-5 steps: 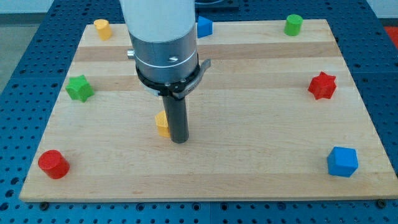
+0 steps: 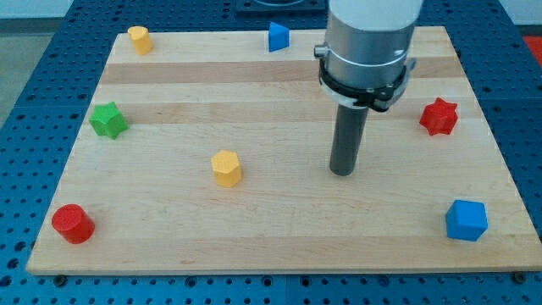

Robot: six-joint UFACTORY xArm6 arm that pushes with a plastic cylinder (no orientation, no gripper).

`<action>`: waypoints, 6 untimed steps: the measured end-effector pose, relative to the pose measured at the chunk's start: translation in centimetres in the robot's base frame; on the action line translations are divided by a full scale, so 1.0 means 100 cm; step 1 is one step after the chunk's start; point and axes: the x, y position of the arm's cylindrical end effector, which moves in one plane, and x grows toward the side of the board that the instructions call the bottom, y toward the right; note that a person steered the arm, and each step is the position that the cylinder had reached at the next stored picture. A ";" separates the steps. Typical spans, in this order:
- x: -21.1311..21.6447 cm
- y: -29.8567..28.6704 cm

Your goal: Move your arm to the right of the blue cube

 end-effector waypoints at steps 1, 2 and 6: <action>-0.003 0.014; -0.004 0.052; 0.120 0.165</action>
